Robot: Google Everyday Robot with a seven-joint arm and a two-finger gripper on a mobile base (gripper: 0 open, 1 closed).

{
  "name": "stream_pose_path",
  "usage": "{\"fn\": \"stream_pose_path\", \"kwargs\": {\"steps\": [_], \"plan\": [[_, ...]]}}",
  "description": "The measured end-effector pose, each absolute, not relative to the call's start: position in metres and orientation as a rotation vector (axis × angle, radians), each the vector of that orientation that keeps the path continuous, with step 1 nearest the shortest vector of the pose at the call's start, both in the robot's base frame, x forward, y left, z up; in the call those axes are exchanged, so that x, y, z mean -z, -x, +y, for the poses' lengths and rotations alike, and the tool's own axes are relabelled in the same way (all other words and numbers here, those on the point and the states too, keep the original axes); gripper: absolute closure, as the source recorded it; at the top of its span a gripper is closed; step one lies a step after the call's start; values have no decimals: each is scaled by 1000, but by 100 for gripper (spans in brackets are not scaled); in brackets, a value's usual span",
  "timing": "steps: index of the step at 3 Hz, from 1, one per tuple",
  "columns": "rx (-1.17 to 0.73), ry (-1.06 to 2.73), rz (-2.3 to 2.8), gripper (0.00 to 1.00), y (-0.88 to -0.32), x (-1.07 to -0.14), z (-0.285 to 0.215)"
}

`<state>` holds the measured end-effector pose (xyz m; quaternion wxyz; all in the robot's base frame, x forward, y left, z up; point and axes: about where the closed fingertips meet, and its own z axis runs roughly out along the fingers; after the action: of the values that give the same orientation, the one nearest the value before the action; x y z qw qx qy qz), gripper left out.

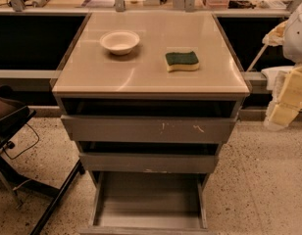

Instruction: Place sponge into bottom drawer

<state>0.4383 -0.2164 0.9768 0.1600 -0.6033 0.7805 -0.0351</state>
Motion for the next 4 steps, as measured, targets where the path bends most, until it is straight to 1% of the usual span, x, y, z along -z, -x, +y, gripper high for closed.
{"fn": "stream_pose_path", "kwargs": {"steps": [1,2,3,4], "plan": [[107,1732,2212,0,-446,-978,-211],[95,1779,2153,0,-488,-975,-179],[71,1803,2059,0,-542,-980,-132],[70,1803,2059,0,-542,-980,-132]]}}
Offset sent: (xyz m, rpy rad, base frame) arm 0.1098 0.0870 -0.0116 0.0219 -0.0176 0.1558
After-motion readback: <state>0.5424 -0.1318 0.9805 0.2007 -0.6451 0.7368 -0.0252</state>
